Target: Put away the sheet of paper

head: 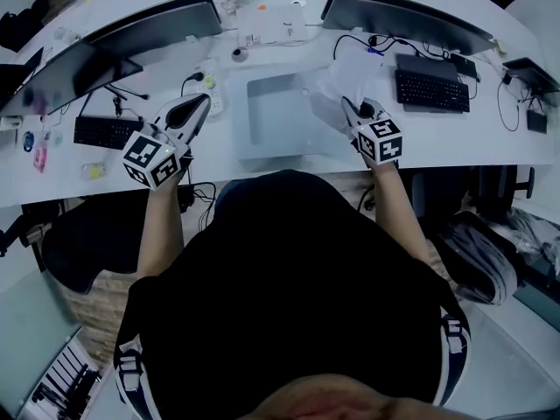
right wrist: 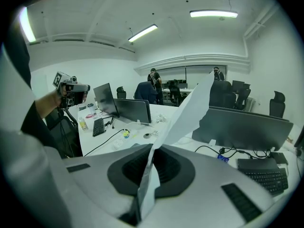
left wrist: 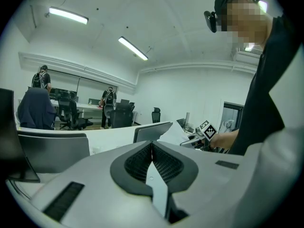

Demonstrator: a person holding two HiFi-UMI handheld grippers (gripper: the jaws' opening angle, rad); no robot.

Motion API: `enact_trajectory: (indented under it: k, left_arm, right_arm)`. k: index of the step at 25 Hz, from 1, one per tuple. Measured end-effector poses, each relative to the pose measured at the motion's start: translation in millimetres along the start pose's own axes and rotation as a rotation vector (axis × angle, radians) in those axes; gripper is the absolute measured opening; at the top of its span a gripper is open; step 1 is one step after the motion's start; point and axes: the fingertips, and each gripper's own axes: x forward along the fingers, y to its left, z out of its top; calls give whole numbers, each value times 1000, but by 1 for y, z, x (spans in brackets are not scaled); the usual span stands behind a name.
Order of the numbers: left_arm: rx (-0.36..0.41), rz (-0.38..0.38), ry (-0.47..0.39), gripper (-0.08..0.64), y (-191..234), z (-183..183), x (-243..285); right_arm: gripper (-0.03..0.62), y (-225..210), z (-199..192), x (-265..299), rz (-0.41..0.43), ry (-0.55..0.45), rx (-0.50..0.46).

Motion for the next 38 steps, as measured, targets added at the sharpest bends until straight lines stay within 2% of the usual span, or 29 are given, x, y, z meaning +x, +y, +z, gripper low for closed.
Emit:
enact_trajectory:
  k: [15,22,38]
  left_arm:
    - [-1,-11,28,21,18,2,13]
    - [13,-22,46,21,20,0,19]
    - [-18,-17,56,21,30,-10,18]
  right_arm:
    - [15,-6,-13,31,18,47,51]
    - [15,-9,-31,47,39,74,115]
    - [15,-15,-83,78,72,149,285]
